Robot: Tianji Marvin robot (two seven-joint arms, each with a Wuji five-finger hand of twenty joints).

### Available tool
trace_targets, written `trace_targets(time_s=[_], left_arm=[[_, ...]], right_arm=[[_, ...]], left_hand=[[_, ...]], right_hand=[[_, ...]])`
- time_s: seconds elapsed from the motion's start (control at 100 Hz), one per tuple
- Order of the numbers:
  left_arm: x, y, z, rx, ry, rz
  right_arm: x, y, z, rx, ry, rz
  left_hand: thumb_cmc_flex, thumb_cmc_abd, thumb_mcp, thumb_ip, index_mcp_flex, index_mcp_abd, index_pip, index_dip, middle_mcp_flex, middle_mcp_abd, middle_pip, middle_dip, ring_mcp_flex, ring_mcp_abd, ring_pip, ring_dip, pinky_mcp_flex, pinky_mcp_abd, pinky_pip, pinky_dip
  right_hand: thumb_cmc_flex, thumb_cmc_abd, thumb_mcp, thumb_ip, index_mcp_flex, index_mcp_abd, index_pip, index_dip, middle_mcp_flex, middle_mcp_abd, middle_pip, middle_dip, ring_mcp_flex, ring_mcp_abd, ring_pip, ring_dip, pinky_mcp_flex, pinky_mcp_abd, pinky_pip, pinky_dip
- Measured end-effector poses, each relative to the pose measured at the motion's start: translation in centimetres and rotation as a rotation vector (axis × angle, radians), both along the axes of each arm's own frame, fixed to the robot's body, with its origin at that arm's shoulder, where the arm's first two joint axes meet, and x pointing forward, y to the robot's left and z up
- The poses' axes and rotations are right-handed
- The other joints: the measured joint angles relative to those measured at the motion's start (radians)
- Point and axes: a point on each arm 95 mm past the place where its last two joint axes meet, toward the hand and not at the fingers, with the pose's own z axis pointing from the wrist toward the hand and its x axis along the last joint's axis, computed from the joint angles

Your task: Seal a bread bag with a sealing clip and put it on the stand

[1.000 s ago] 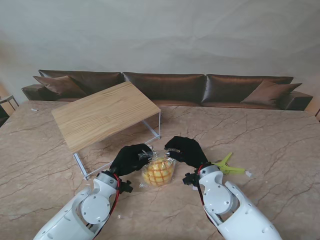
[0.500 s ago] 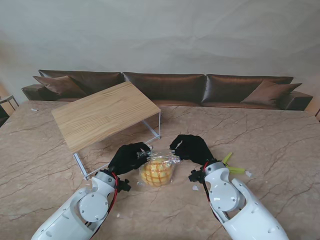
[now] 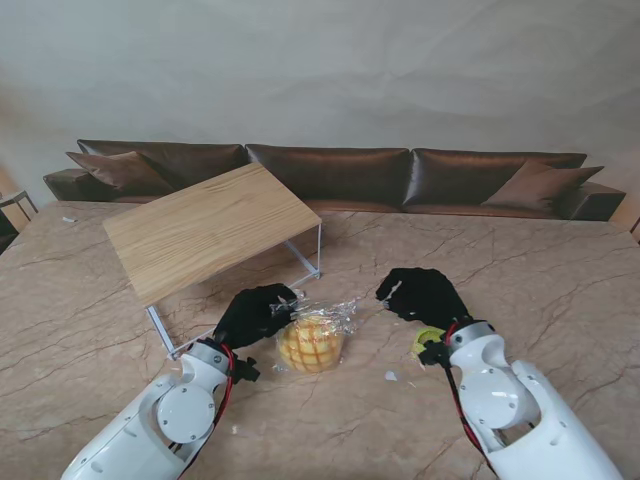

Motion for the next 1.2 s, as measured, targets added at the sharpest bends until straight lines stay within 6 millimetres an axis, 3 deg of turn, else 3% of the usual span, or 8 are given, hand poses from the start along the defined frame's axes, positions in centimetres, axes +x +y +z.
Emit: trace_targets(time_s=[0.15,0.39,0.45,0.49,0.6,0.71,0.91,1.2], left_arm=[[0.0,0.0,0.0,-0.001,-0.001,0.0],[0.1,0.1,0.0,-0.008,-0.006,0.01],[0.1,0.1,0.0,-0.011,-0.005,0.012],[0.1,0.1,-0.1,-0.012,-0.004,0.013],[0.1,0.0,0.0,-0.015,-0.007,0.01],[0.1,0.0,0.0,-0.016,-0.009,0.009],[0.1,0.1,0.0,-0.017,-0.01,0.013],[0.0,0.3,-0.1,-0.019,-0.006,0.016]], right_arm=[[-0.9,-2.5,0.7,-0.094,0.037,0.017],[-1.9,-6.6,1.0,-0.257,0.041,0.005],[-2.1,-7.4,0.8,-0.286,0.045,-0.005],[-2.1,-7.8,0.6,-0.291,0.053,-0.009],[-2.3,-8.7,-0.6,-0.315,0.081,0.006],[-2.5,-9.4,-1.8,-0.458,0.086,0.053],[-2.3,-10.9,-3.1,-0.541,0.062,0.039],[-1.6,-12.3,-4.7,-0.632,0.056,0.026]], left_hand=[[0.0,0.0,0.0,0.0,0.0,0.0,0.0,0.0,0.0,0.0,0.0,0.0,0.0,0.0,0.0,0.002,0.0,0.0,0.0,0.0],[0.0,0.0,0.0,0.0,0.0,0.0,0.0,0.0,0.0,0.0,0.004,0.001,0.0,0.0,0.0,0.002,0.0,0.0,0.0,0.0],[0.0,0.0,0.0,0.0,0.0,0.0,0.0,0.0,0.0,-0.001,0.005,0.001,0.0,0.0,0.0,0.002,0.0,0.0,0.0,0.0],[0.0,0.0,0.0,0.0,0.0,0.0,0.0,0.0,0.0,-0.001,0.006,0.001,0.0,0.0,0.0,0.002,0.0,0.0,0.0,0.0],[0.0,0.0,0.0,0.0,0.0,0.0,0.0,0.0,0.0,-0.001,0.006,0.001,0.0,0.0,0.0,0.002,0.0,0.0,0.0,0.0],[0.0,0.0,0.0,0.0,0.0,0.0,0.0,0.0,0.0,-0.004,0.006,0.001,0.0,0.0,0.0,0.002,0.0,-0.001,0.0,0.0],[0.0,0.0,0.0,0.0,0.0,-0.001,0.0,0.0,0.0,-0.007,0.006,0.002,0.0,0.0,-0.001,0.002,0.0,-0.002,0.001,0.0],[0.0,0.0,-0.001,0.0,-0.001,-0.004,0.0,0.0,0.0,-0.007,0.006,0.002,0.0,0.0,-0.001,0.002,-0.001,-0.003,0.001,0.0]], right_hand=[[-0.023,0.005,-0.02,0.0,-0.057,0.025,-0.035,0.012,-0.063,-0.002,-0.001,0.013,-0.058,-0.001,-0.059,-0.004,-0.089,-0.004,-0.162,-0.06],[-0.089,-0.036,-0.017,-0.009,-0.068,0.057,-0.164,0.067,-0.134,-0.021,-0.074,0.022,-0.134,-0.043,-0.204,-0.115,-0.18,-0.084,-0.351,-0.21],[-0.089,-0.037,0.024,0.085,-0.098,0.077,-0.258,0.174,-0.186,-0.028,-0.1,0.02,-0.184,-0.058,-0.256,-0.162,-0.217,-0.117,-0.398,-0.269],[-0.089,-0.079,0.061,0.116,-0.142,0.086,-0.291,0.207,-0.227,-0.031,-0.129,0.011,-0.227,-0.068,-0.298,-0.194,-0.249,-0.142,-0.446,-0.306],[-0.089,-0.16,0.124,0.122,-0.277,0.111,-0.332,0.21,-0.368,-0.045,-0.192,-0.006,-0.379,-0.119,-0.398,-0.293,-0.369,-0.229,-0.608,-0.442],[-0.108,-0.267,0.126,0.122,-0.366,0.13,-0.331,0.21,-0.471,-0.055,-0.206,-0.009,-0.497,-0.153,-0.423,-0.356,-0.471,-0.292,-0.718,-0.559],[-0.271,-0.383,0.125,0.085,-0.453,0.146,-0.331,0.21,-0.595,-0.067,-0.202,0.002,-0.601,-0.173,-0.398,-0.376,-0.517,-0.324,-0.777,-0.608],[-0.281,-0.397,0.125,0.085,-0.514,0.148,-0.323,0.21,-0.665,-0.07,-0.155,0.013,-0.654,-0.189,-0.389,-0.38,-0.575,-0.363,-0.821,-0.634]])
